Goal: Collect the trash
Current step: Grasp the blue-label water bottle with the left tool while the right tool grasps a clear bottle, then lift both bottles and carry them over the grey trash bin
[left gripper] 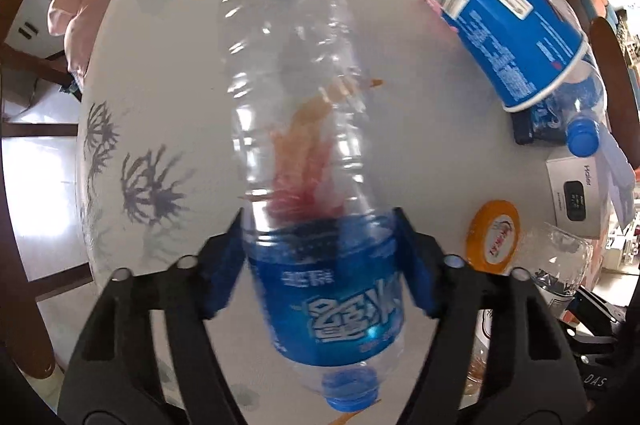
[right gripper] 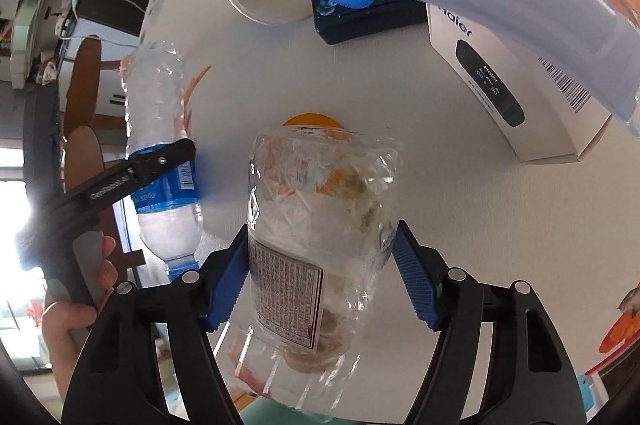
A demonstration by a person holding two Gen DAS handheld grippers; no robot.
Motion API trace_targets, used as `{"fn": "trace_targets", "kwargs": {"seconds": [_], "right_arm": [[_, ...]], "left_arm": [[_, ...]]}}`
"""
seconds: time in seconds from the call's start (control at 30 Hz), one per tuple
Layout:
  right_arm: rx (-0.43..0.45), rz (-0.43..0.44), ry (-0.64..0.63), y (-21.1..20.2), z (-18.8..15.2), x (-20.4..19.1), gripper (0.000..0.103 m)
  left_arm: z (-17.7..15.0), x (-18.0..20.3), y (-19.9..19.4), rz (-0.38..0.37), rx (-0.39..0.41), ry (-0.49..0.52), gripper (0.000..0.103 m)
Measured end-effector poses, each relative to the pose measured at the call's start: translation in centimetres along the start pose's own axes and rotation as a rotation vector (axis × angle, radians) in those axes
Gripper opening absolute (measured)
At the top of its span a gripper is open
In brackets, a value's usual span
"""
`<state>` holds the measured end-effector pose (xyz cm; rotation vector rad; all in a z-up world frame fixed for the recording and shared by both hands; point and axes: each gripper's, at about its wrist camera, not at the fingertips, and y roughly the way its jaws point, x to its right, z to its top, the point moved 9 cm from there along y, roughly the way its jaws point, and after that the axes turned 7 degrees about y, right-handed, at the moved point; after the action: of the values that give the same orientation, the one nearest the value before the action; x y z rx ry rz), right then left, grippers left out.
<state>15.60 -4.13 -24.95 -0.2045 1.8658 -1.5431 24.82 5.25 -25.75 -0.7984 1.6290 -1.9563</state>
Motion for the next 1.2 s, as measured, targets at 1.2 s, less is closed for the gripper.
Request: {"fn": "trace_targets", "kwargs": {"seconds": [1.2], "right_arm": [[0.131, 0.171, -0.193, -10.4, 1.7, -3.5, 0.064]], "left_arm": [[-1.2, 0.9, -9.0, 0.045, 0.208, -0.07, 0.062]]}}
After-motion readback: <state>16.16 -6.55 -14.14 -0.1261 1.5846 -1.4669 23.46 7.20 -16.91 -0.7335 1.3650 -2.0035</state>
